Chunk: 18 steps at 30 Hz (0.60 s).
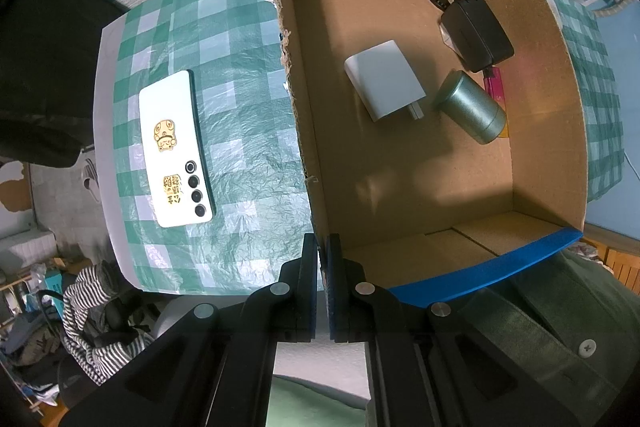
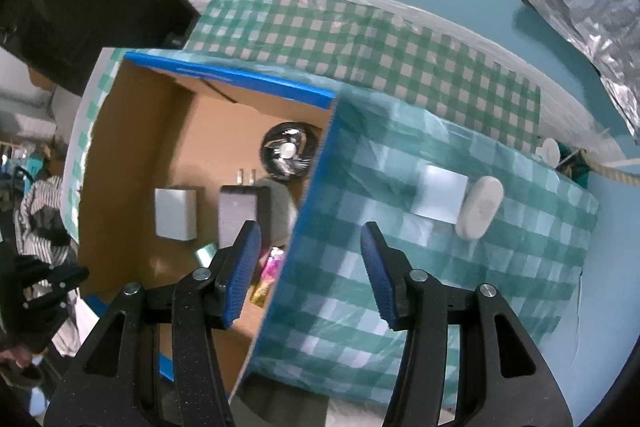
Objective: Organize rigid objects
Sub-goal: 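Move the right tool back to the second white charger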
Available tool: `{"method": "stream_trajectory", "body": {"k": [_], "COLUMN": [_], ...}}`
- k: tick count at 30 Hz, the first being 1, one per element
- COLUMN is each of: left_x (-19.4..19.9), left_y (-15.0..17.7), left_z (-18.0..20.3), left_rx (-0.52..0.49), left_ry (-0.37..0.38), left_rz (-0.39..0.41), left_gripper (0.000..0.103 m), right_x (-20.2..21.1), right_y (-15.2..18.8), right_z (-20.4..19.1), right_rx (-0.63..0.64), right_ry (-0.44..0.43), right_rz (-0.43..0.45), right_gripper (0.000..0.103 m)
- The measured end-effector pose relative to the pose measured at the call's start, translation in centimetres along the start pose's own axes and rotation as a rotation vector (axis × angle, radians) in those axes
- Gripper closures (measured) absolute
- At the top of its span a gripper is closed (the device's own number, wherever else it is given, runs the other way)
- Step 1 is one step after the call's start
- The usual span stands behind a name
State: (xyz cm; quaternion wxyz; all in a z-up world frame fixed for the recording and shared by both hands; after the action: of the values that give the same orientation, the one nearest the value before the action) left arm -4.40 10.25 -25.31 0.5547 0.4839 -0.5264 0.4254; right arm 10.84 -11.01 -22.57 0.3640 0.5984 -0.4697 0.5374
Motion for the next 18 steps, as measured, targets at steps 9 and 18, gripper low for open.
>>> {"method": "stream_trajectory", "body": {"k": [9,18], "left_x": [0.0,0.0], "left_y": [0.0,0.0], "left_z": [0.0,0.0], "left_rx": [-0.001,0.001], "left_ry": [-0.001,0.0], "left_rz": [-0.001,-0.001], "left_gripper": [0.099,0.099], "right_x": [-1.9,-4.8], "right_y": [-0.5,-1.9], "right_z": [5.4,10.0], "right_rx": [-0.076,-0.146], "right_ry": [0.024,0.042], "right_rz": [-0.02,-0.039], "right_gripper": [0.041,0.041]}}
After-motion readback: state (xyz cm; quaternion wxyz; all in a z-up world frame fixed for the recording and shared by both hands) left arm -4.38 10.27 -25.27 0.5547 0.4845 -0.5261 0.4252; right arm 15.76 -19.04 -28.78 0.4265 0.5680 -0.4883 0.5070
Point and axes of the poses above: each gripper's, at about its wrist camera, not at the fingertips, and x roughly against the way its jaws point, z to its right, y to its underside, the point moved 6 cm from there along -x, roughly the way its jaws point, and after that the axes turned 5 degrees about -x, right-handed, at the moved point
